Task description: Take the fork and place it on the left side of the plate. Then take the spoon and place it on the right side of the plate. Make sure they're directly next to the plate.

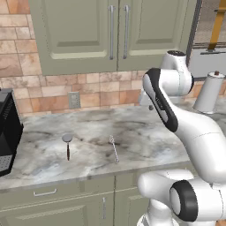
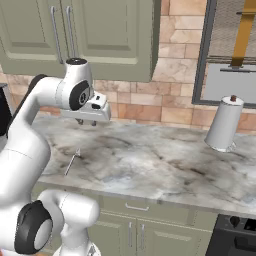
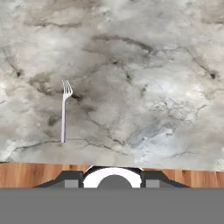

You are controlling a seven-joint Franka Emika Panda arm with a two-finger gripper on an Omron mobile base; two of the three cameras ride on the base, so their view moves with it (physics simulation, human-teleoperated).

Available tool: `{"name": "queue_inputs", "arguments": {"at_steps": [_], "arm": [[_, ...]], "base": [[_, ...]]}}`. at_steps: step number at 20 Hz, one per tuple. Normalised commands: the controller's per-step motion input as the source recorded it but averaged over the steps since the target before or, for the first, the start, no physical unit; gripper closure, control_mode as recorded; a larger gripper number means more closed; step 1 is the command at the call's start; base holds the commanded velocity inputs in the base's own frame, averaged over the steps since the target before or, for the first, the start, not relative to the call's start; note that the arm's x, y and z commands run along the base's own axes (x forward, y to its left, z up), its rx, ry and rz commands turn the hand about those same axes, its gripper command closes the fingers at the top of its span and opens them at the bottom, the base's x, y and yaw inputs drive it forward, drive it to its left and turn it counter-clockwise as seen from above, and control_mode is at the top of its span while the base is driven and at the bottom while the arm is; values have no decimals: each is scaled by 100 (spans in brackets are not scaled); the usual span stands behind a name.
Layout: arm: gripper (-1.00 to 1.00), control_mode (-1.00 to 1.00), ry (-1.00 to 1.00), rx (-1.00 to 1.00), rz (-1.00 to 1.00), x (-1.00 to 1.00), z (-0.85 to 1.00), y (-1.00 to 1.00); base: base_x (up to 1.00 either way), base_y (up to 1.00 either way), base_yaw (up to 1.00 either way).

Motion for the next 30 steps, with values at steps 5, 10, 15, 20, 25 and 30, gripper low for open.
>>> {"name": "queue_inputs", "arguments": {"at_steps": [5,10,15,20,25,30], "arm": [[-100,-100,3,-1,2,-30,-19,34],[-100,-100,27,-1,1,2,-81,95],[-100,-100,35,0,0,38,-92,63],[-100,-100,6,-9,0,6,-60,14],[-100,-100,-1,-15,0,0,-66,11],[-100,-100,0,-7,-3,12,-52,7]], "base": [[0,0,0],[0,0,0],[0,0,0],[0,0,0],[0,0,0],[0,0,0]]}}
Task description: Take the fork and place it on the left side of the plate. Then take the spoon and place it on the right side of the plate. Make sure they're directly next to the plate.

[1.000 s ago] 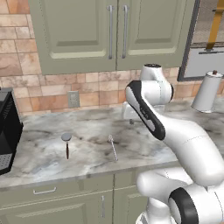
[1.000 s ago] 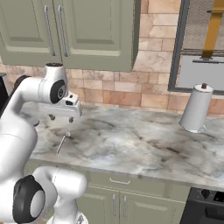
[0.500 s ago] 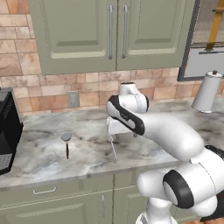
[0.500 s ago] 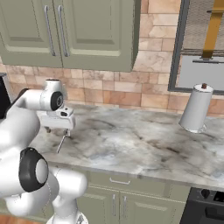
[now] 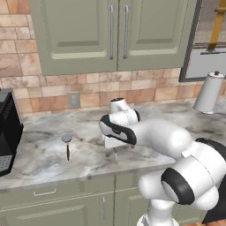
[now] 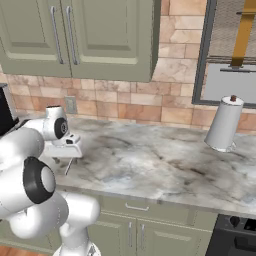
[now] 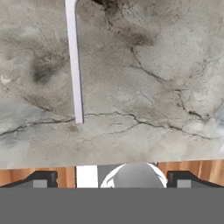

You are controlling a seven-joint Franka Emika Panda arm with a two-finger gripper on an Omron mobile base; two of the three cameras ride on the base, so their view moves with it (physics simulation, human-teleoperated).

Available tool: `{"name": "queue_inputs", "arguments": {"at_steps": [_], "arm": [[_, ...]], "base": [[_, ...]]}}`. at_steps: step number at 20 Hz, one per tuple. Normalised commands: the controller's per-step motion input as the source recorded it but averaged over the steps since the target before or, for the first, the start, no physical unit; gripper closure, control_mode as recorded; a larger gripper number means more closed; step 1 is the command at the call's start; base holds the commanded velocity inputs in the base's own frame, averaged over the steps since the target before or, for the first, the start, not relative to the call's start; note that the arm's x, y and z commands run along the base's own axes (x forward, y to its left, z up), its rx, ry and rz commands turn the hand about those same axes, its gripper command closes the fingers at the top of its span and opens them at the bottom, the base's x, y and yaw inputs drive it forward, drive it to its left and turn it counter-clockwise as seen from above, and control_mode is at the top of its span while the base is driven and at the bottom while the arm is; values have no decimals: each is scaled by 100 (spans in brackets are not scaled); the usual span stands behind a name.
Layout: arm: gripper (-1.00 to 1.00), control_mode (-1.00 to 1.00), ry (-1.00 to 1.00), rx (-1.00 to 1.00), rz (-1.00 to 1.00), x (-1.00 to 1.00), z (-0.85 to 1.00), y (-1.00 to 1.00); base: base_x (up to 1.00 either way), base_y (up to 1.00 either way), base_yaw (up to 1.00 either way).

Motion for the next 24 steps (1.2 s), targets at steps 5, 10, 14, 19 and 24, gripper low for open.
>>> {"name": "queue_inputs", "arguments": {"at_steps": [5,10,14,19,24], "arm": [[-100,-100,0,0,-6,40,-19,0],[-100,-100,0,0,-7,49,-15,4],[-100,-100,0,0,-5,32,-26,21],[-100,-100,0,0,-2,10,-38,22],[-100,-100,0,0,0,0,-47,14]], "base": [[0,0,0],[0,0,0],[0,0,0],[0,0,0],[0,0,0]]}}
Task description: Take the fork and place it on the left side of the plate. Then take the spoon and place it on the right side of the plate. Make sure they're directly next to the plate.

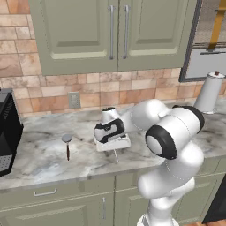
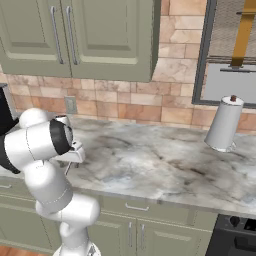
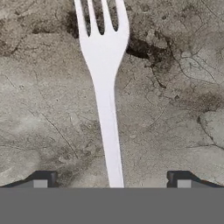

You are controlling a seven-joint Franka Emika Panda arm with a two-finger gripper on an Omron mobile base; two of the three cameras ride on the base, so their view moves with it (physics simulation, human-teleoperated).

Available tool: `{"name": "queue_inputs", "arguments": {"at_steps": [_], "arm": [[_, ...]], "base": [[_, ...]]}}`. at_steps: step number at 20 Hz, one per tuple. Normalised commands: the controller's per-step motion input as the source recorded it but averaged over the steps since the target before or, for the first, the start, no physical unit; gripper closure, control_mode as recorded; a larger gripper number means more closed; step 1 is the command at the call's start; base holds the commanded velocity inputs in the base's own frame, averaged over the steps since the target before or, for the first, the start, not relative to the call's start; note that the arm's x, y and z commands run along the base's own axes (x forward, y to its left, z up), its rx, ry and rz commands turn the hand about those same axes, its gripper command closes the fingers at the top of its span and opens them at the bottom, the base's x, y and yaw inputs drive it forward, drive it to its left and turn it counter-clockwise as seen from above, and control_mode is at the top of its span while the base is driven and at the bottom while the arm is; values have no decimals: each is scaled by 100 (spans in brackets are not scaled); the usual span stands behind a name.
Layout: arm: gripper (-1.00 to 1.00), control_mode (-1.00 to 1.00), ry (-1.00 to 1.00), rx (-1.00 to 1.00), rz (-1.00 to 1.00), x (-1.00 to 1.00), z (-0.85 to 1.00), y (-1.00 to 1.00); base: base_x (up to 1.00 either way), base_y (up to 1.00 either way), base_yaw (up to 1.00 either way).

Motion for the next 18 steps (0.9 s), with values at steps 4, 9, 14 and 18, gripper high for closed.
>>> {"name": "queue_inputs", "arguments": {"at_steps": [4,9,14,18], "arm": [[-100,-100,0,-1,0,0,-50,9],[100,-100,-5,0,0,0,-49,2],[100,-100,-18,0,0,-23,-50,-15],[100,-100,-24,0,0,-35,-23,-28]], "base": [[0,0,0],[0,0,0],[0,0,0],[0,0,0]]}}
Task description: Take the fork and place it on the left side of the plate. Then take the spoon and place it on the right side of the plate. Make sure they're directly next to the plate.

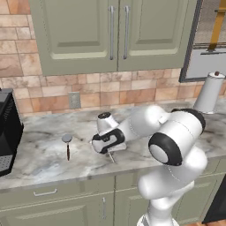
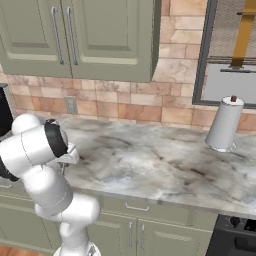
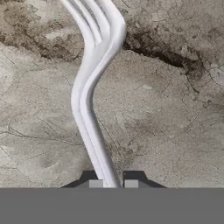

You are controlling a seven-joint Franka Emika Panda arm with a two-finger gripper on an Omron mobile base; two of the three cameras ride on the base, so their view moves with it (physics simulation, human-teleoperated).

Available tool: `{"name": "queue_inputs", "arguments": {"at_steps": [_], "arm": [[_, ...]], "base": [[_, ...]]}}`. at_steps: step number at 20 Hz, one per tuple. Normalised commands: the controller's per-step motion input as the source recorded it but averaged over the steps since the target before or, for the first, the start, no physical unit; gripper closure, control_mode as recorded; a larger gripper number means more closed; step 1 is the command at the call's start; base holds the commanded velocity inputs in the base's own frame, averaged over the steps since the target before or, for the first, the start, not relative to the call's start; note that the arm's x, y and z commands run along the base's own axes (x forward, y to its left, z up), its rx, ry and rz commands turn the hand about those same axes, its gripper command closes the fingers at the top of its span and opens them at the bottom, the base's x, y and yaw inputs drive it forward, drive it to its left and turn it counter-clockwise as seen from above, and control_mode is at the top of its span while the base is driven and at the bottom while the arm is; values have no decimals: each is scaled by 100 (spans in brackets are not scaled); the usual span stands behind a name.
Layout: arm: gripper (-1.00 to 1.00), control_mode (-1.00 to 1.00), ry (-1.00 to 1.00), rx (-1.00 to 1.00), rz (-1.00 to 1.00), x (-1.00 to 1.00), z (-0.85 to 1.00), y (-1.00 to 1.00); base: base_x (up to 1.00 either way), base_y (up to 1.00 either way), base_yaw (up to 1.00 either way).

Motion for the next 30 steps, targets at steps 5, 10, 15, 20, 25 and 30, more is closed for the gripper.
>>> {"name": "queue_inputs", "arguments": {"at_steps": [5,10,15,20,25,30], "arm": [[100,-100,-26,1,-2,-62,38,-45],[100,-100,-35,1,-3,-72,92,-64],[100,-100,-32,3,-7,-72,100,-68],[100,-100,-25,6,-11,-75,100,-66],[100,-100,-19,8,-13,-66,100,-66],[100,-100,-16,6,-16,-64,57,-41]], "base": [[0,0,0],[0,0,0],[0,0,0],[0,0,0],[0,0,0],[0,0,0]]}}
